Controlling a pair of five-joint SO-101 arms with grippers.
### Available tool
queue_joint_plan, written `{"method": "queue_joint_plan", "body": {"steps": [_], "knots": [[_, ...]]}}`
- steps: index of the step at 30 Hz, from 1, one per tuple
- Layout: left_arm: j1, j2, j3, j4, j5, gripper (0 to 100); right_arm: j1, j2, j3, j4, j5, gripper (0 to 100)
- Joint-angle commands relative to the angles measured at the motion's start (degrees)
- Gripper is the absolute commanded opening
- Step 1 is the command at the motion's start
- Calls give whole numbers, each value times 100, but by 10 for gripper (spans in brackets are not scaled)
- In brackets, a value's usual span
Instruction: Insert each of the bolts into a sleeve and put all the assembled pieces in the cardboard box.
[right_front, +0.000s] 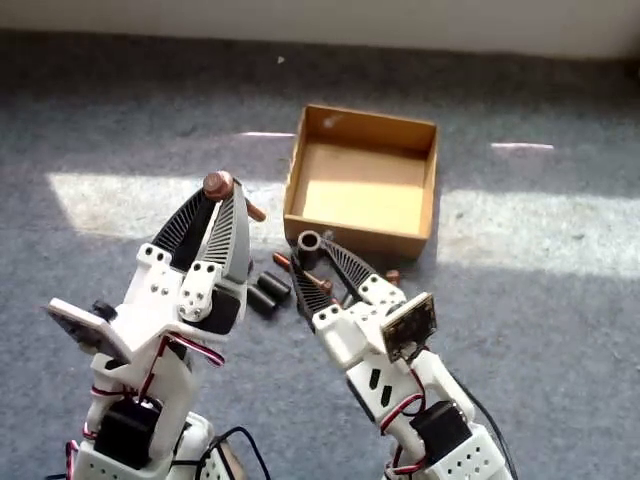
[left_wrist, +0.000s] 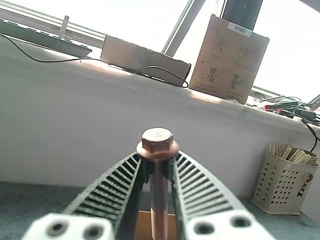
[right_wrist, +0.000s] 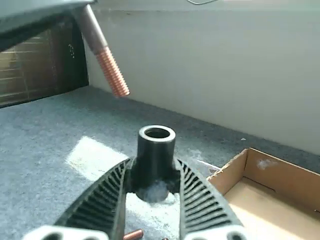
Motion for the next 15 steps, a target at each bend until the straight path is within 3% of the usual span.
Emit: {"method": "queue_joint_plan", "body": {"steps": [1,5,10,15], "knots": [[-4,-66,-92,-431,97,7,-180,-48,593,295,475,5],[101,-57,-84,-440,97,7,-163,-48,602,637,879,5],[787,-48,-48,-387,70,7,-110,-48,602,752,967,5],[1121,-48,-40,-26,70,7,400,-48,602,760,967,5]]}}
